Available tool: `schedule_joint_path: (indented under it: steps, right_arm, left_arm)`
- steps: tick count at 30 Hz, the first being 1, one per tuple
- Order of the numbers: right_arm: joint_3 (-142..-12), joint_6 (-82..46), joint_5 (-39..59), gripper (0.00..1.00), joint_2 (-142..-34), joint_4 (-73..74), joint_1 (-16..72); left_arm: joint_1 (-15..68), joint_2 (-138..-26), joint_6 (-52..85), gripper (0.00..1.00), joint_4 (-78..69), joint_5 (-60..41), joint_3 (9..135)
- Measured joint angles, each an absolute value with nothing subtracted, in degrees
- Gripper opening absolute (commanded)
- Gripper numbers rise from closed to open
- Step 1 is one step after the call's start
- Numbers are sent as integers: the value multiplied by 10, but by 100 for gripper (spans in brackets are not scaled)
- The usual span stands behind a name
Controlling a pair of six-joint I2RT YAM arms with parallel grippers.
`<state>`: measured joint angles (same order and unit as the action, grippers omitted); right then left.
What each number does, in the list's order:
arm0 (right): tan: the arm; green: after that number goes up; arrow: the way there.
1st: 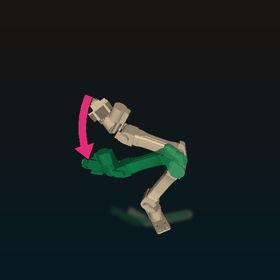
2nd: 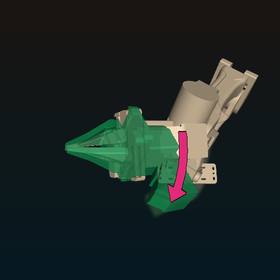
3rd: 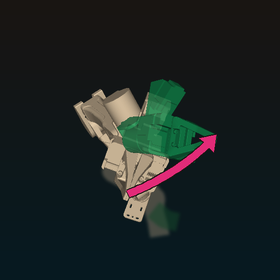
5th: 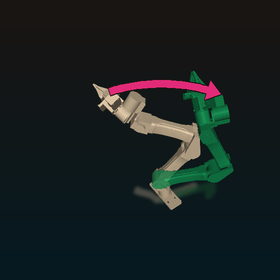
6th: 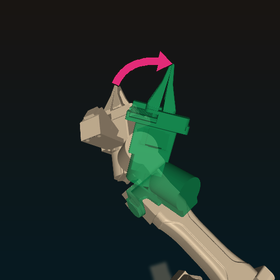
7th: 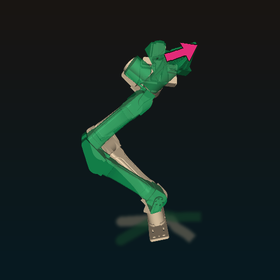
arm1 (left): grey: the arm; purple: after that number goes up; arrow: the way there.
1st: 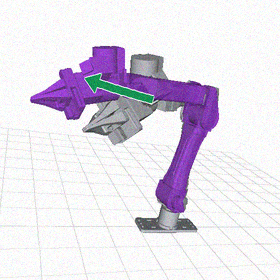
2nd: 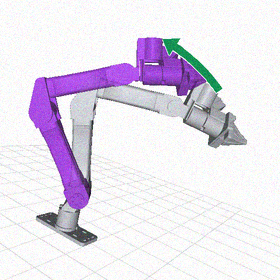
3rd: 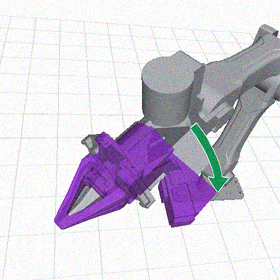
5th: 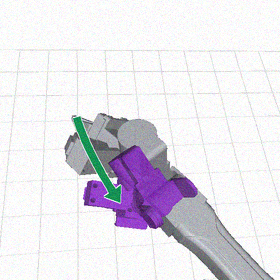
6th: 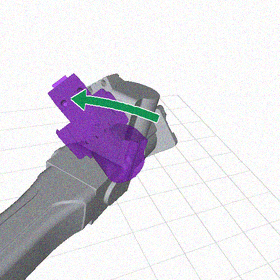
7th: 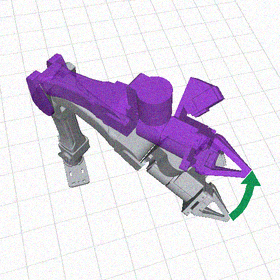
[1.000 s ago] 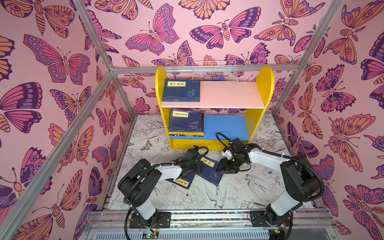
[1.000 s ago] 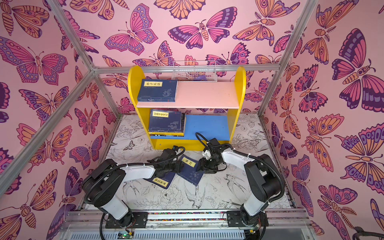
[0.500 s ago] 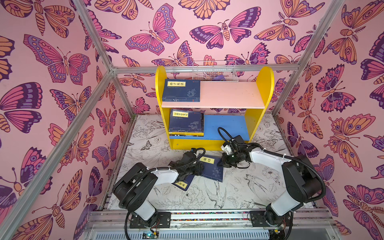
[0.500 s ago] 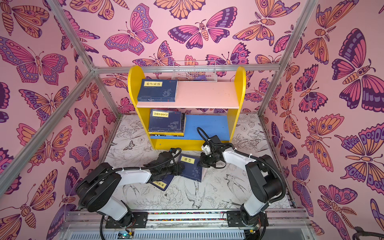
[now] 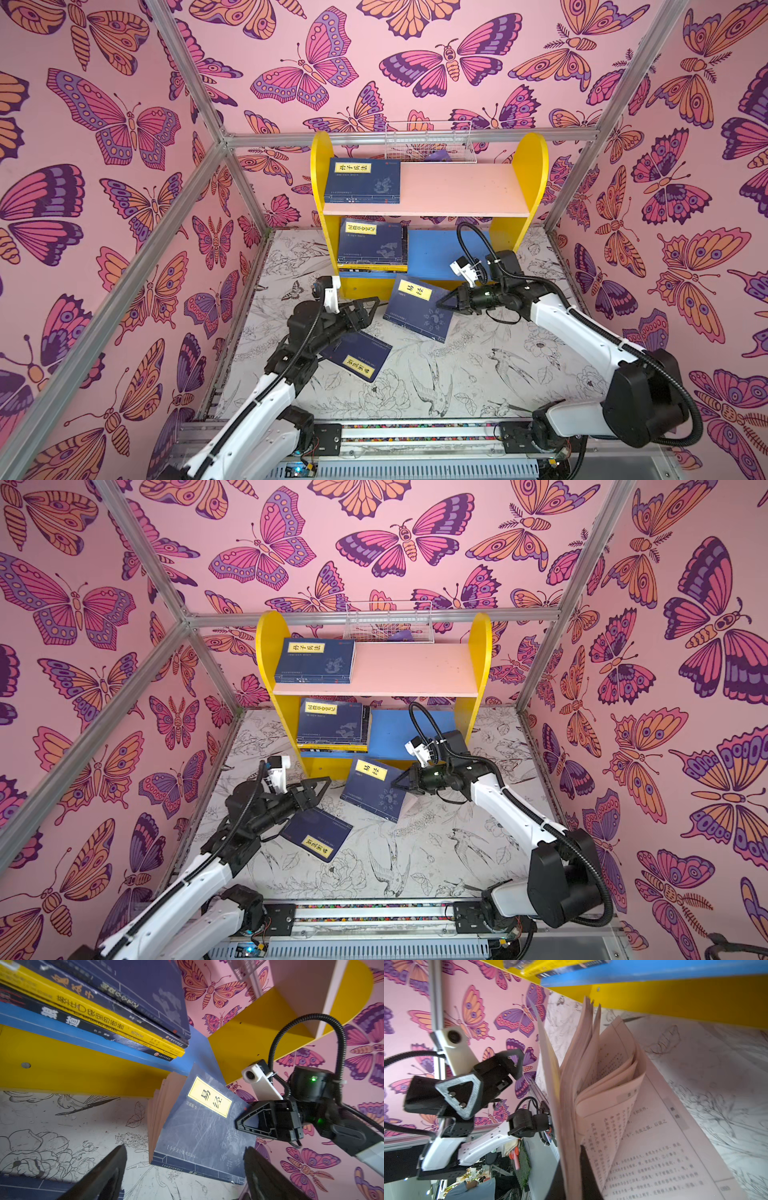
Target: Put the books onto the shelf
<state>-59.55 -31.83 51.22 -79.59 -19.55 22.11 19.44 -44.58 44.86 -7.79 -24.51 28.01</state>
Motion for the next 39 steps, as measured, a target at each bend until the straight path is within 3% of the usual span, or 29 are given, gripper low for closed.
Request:
schedule_joint_path:
  steps: [6, 17, 20, 26, 29, 32, 34, 36, 39]
  right_arm:
    - [-612, -368, 569, 0, -796, -125, 221]
    - [-613, -387, 605, 0, -800, -91, 246]
    - [-613, -384, 610, 0, -802, -95, 256]
    - [-614, -372, 614, 0, -803, -100, 263]
    - [-621, -358, 606, 15, -807, -117, 263]
    - [-627, -350, 570, 48, -808, -142, 258]
    - [-625, -351, 538, 64, -803, -148, 246]
    - [-608, -359, 500, 70, -781, -139, 225]
    - [-569, -360, 459, 71, -721, -126, 197]
  left_arm:
    - [180, -434, 513, 90, -76, -320, 259]
    - [179, -472, 578, 81, -172, -368, 237]
    - [179, -479, 585, 67, -194, -378, 238]
    - [179, -490, 601, 22, -219, -397, 237]
    - [179, -487, 609, 6, -235, -405, 237]
    - [176, -472, 611, 3, -240, -405, 237]
    - [176, -458, 612, 0, -241, -402, 236]
    - [176, -438, 617, 0, -249, -404, 234]
    - [176, -404, 622, 0, -272, -409, 231]
